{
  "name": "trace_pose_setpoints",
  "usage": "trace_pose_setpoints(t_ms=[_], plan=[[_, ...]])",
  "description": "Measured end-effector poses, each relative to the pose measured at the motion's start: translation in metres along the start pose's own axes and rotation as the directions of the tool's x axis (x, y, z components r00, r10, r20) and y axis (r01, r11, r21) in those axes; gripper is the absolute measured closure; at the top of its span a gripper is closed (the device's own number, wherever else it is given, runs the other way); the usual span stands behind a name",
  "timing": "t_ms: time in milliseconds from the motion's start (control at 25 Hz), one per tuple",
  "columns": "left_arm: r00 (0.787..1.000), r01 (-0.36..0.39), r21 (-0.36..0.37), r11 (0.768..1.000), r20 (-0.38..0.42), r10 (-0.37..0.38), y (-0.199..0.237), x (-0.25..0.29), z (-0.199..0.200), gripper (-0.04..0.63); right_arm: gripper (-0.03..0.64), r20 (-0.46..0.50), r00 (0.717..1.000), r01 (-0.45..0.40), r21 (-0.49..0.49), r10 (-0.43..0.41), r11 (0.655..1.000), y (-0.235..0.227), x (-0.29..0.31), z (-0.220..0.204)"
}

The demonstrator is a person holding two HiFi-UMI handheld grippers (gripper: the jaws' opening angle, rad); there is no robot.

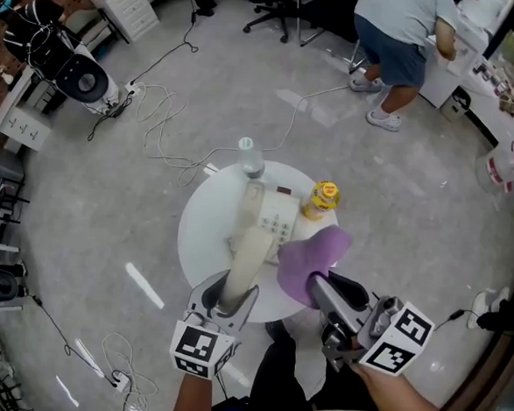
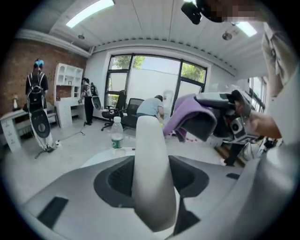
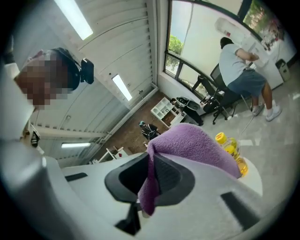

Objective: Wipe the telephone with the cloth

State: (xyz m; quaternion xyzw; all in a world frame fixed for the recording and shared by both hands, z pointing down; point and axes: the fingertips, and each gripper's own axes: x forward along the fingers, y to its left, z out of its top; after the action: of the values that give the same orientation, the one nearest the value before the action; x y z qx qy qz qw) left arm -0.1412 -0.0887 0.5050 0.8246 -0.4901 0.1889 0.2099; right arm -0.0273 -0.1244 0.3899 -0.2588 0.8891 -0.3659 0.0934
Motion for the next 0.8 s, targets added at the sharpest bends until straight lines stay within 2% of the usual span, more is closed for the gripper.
trace_pose_setpoints(t_ms=[120, 320, 560, 800], plan=[[0.997, -0.079, 0.053, 0.995, -0.009, 0.08, 0.018, 0.01, -0.005, 0.382, 0.6, -0.018, 0.996, 0.09, -0.063, -0.092, 0.994, -0.021, -0.005, 0.002], [0.986, -0.165, 0.083, 0.983, -0.012, 0.166, 0.047, 0.035, -0.02, 0.382, 0.6, -0.096, 0.974, 0.19, -0.157, -0.206, 0.969, -0.053, -0.01, -0.019], [0.975, -0.215, 0.07, 0.974, -0.035, 0.217, 0.072, 0.071, -0.036, 0.382, 0.6, -0.186, 0.939, 0.237, -0.263, -0.29, 0.935, -0.087, -0.01, -0.051], [0.968, -0.238, 0.068, 0.969, -0.062, 0.242, 0.092, 0.108, -0.055, 0.382, 0.6, -0.269, 0.902, 0.248, -0.319, -0.338, 0.915, -0.118, -0.006, -0.092]])
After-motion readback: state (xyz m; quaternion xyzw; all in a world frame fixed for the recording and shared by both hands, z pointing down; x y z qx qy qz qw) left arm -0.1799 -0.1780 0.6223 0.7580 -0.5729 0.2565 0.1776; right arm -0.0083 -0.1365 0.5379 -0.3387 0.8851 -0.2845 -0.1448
